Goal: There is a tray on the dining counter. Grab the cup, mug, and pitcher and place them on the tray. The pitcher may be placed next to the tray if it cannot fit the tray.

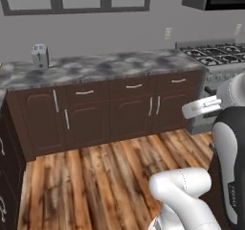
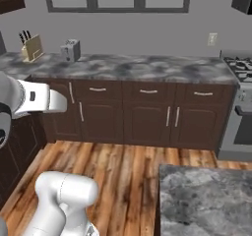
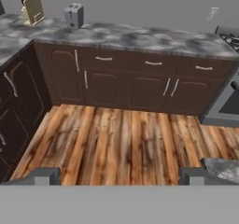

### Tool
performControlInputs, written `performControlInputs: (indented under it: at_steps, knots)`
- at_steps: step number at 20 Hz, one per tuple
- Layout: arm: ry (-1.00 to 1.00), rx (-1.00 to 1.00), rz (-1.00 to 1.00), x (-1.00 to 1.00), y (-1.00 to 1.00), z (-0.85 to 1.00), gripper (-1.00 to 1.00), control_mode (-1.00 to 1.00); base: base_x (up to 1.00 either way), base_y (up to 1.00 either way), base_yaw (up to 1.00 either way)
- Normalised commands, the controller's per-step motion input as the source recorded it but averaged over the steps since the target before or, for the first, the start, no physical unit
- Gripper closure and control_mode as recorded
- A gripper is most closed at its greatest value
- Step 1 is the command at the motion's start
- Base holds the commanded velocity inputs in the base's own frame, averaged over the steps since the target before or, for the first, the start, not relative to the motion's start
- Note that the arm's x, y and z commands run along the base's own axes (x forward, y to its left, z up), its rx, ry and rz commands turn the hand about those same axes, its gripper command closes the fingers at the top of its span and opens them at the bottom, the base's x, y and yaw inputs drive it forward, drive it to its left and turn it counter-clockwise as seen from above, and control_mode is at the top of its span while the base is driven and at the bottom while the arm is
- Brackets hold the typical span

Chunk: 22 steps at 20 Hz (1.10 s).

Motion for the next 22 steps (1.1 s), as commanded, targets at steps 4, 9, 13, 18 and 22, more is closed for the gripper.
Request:
performControlInputs:
  at_steps: [4, 9, 13, 18, 22]
  knots:
    - [0.0, 0.0, 0.0, 0.0, 0.0, 0.0, -1.0, 1.0, 0.88, 0.0, 0.0]
    - [0.0, 0.0, 0.0, 0.0, 0.0, 0.0, -1.0, 1.0, 0.55, 0.22, 0.41]
    - [0.0, 0.0, 0.0, 0.0, 0.0, 0.0, -1.0, 1.0, 0.04, 0.06, 0.7]
    - [0.0, 0.0, 0.0, 0.0, 0.0, 0.0, -1.0, 1.0, 0.01, 0.02, 0.72]
    - [0.0, 0.0, 0.0, 0.0, 0.0, 0.0, -1.0, 1.0, 0.08, 0.04, 0.72]
